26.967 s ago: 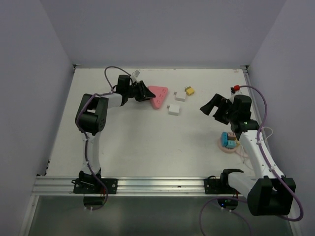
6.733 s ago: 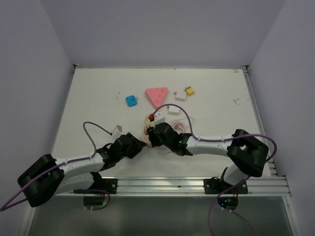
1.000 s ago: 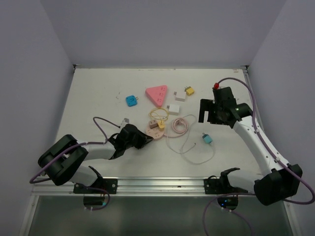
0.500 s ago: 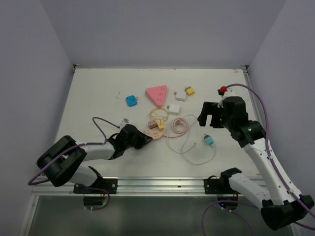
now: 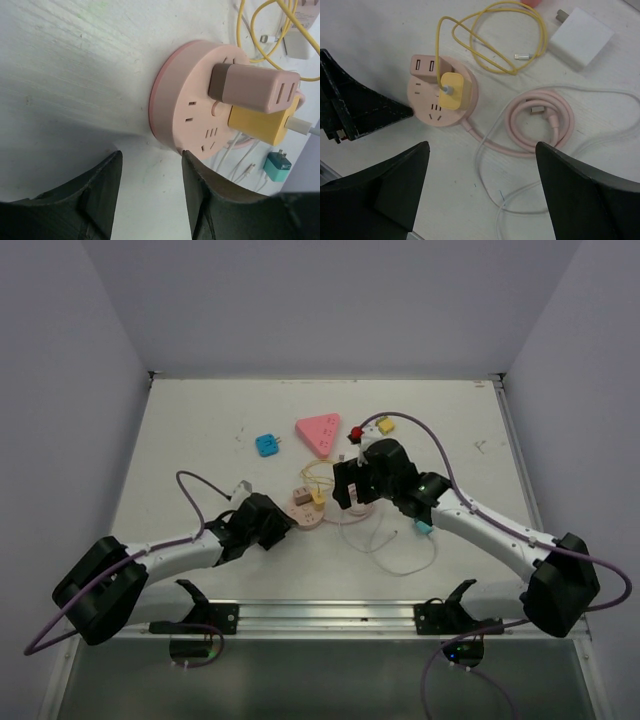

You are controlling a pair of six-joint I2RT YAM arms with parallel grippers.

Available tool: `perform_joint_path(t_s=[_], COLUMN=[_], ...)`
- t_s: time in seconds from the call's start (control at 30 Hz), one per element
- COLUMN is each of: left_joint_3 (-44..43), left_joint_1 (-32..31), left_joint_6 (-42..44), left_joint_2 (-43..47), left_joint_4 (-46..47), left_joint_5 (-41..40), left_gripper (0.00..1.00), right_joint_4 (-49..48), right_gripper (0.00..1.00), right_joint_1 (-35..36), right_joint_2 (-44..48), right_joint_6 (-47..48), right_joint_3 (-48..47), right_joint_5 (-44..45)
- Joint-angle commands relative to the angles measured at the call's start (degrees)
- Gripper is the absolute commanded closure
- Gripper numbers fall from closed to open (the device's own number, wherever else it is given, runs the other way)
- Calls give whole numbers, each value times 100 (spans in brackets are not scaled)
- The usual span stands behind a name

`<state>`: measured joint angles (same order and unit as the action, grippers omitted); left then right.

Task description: Pull the plug off the socket

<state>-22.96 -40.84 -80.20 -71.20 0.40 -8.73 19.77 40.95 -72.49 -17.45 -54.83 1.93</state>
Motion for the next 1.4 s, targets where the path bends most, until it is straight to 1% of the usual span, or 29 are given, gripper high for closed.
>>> perform_joint_path(t_s=[0.0, 0.03, 0.07, 0.2, 0.23, 0.4, 0.53, 0.63, 0.93, 1.13, 1.17, 1.23, 1.27, 1.33, 1.37], left_joint_3=[-331, -367, -454, -578, -613, -920, -965, -833, -525, -429, -420, -420, -428, -455, -472], left_joint_1=[102, 120, 138, 348, 375, 393, 384, 392, 392, 384, 392, 384, 384, 393, 384], left_joint_6=[558, 637, 768, 1059, 1112, 1437, 1429, 1367, 1218, 1121, 1112, 1103, 1086, 1077, 1077], left_joint_2=[98, 80, 19, -210, -271, -798, -1132, -1159, -1361, -1519, -1528, -1572, -1581, -1651, -1678], left_joint_4=[-533, -454, -436, -137, 115, 337, 442, 504, 522, 435, 417, 347, 311, 154, 92], left_joint_5=[-489, -480, -463, -252, -217, 73, 284, 337, 355, 407, 407, 399, 381, 363, 329], left_gripper=[45, 42, 42, 42, 42, 43, 44, 44, 48, 50, 50, 51, 52, 53, 53], right_joint_4=[-904, -1000, -1141, -1370, -1423, -1555, -1651, -1704, -1942, -2161, -2179, -2197, -2188, -2109, -2065], right_gripper=[12, 14, 15, 18, 18, 21, 24, 27, 39, 48, 54, 62, 72, 84, 96], right_joint_1=[229, 273, 360, 528, 546, 686, 792, 880, 994, 1047, 1047, 1064, 1073, 1090, 1108], right_joint_2=[-327, -467, -529, -784, -828, -1196, -1521, -1768, -2225, -2419, -2445, -2542, -2568, -2612, -2621], right_joint_6=[198, 207, 207, 172, 172, 76, -30, -109, -188, -180, -180, -188, -197, -215, -249], right_joint_3=[-46, -46, -37, -28, -28, -45, -80, -151, -248, -327, -353, -379, -432, -476, -520], right_joint_5=[254, 255, 264, 430, 448, 641, 765, 949, 1432, 1555, 1556, 1582, 1591, 1608, 1626])
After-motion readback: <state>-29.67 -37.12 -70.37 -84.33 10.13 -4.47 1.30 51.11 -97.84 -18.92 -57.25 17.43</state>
